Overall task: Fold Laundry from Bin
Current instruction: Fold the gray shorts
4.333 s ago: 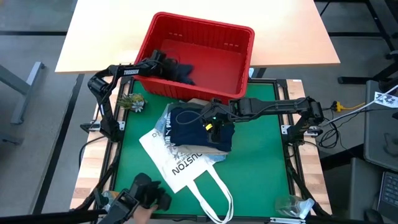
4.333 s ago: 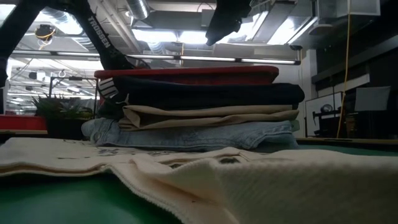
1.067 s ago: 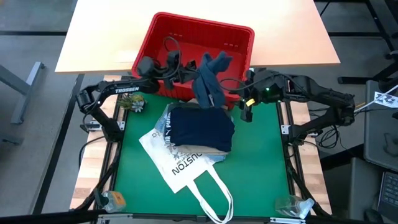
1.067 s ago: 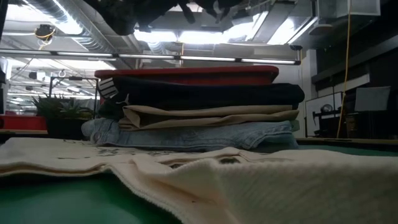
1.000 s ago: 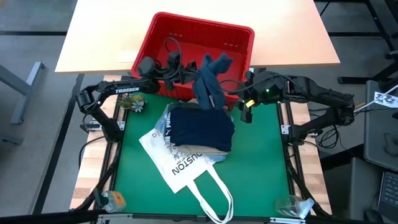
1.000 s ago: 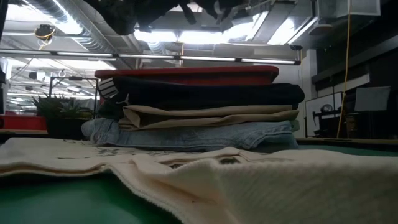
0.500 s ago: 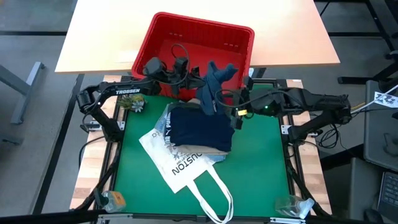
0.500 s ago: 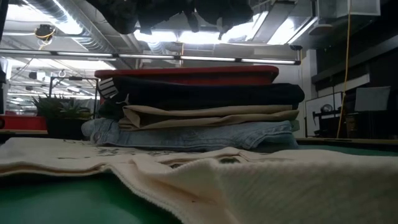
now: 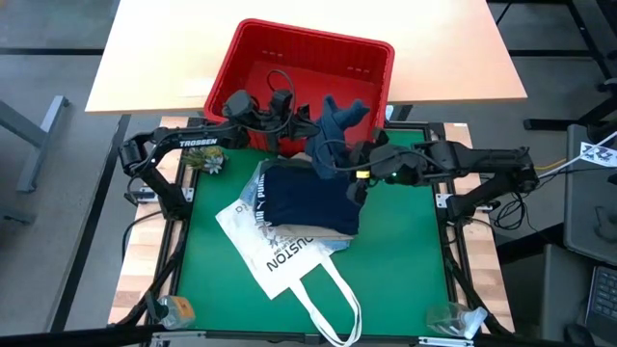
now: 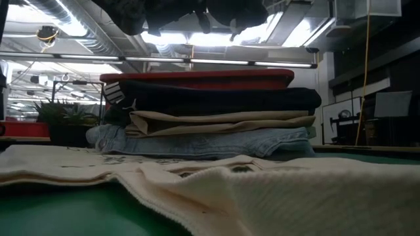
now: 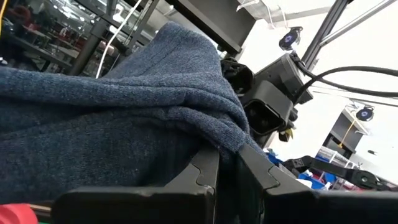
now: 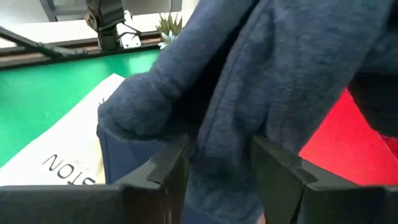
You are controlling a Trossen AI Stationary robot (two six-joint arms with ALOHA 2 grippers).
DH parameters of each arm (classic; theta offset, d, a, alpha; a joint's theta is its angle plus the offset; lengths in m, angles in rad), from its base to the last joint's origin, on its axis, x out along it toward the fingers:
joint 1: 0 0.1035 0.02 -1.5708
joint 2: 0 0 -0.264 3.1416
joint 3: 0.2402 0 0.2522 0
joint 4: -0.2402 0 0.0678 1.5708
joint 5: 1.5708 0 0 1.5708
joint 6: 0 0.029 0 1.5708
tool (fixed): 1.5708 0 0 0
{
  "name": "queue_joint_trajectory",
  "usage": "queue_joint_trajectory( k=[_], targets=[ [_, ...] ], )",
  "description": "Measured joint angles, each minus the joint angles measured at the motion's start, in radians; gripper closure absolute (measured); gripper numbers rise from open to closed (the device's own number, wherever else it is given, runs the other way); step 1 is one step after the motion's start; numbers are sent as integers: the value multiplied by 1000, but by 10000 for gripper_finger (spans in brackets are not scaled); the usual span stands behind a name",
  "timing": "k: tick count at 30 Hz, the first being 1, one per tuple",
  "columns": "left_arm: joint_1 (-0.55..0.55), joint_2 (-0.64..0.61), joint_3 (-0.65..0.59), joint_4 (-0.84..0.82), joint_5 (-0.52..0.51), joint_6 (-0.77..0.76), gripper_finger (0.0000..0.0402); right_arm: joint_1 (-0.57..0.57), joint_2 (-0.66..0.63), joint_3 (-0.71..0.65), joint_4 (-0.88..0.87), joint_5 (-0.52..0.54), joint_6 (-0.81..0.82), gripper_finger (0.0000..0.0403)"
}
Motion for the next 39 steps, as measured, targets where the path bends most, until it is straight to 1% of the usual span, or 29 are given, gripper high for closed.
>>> queue_joint_trajectory(
  k=[5, 11, 13, 16, 18, 20, 21, 22, 24, 27, 30, 32, 35, 37, 39],
  targets=[
    [0, 0, 0, 0, 0, 0, 380, -2, 18, 0, 1, 5, 14, 237],
    [-5, 0, 0, 0, -1, 0, 380, -2, 36, 1, -16, 69, 16, 239],
    [-6, 0, 0, 0, 7, 0, 380, -2, 42, 0, -18, 74, 16, 248],
    [-6, 0, 0, 0, 27, 0, 380, -3, 44, 1, -22, 78, 16, 286],
    [-6, 0, 0, 0, 37, 0, 380, -3, 44, 1, -30, 78, 16, 325],
    [-6, 0, 0, 0, 45, 0, 376, -3, 44, 1, -41, 78, 16, 372],
    [-6, 0, 0, 0, 52, 0, 372, -3, 44, 1, -49, 78, 15, 387],
    [-6, 0, 0, 0, 60, 0, 367, -3, 44, 1, -60, 78, 10, 392],
    [-8, 0, 0, 0, 72, 0, 355, -3, 42, 1, -80, 77, 12, 385],
    [-20, 0, 0, 1, 79, 0, 335, -3, 31, 2, -129, 26, 21, 383],
    [-37, 0, 0, -1, 80, 0, 312, -3, 20, 24, -206, -69, 45, 397],
    [-53, 0, 0, -26, 77, 10, 296, -2, 10, 50, -257, -119, 73, 396],
    [-75, 0, 0, -96, 72, 86, 275, -2, -1, 104, -311, -195, 112, 392],
    [-87, 0, 0, -147, 63, 145, 262, -2, -2, 145, -340, -251, 116, 397],
    [-97, 0, 0, -186, 51, 204, 251, -2, -2, 183, -367, -324, 116, 399]
  ],
)
